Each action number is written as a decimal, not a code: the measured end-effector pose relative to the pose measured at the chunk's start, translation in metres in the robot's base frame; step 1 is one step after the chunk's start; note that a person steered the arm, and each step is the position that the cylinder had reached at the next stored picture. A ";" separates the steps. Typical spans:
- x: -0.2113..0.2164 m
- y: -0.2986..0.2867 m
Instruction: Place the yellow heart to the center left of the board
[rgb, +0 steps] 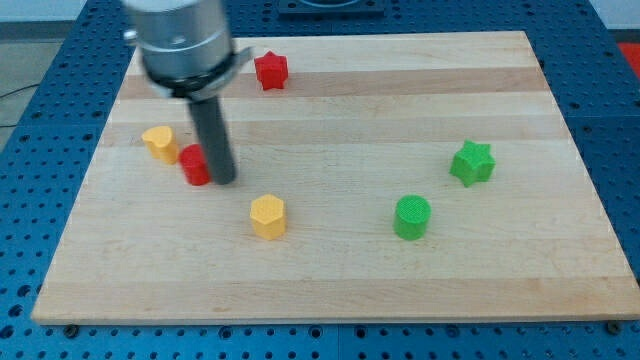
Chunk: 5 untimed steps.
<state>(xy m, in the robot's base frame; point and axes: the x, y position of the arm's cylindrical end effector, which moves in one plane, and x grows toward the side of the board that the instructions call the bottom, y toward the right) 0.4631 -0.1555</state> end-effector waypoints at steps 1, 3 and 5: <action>0.003 0.002; -0.038 -0.021; -0.023 -0.107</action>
<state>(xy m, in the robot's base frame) 0.4406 -0.2628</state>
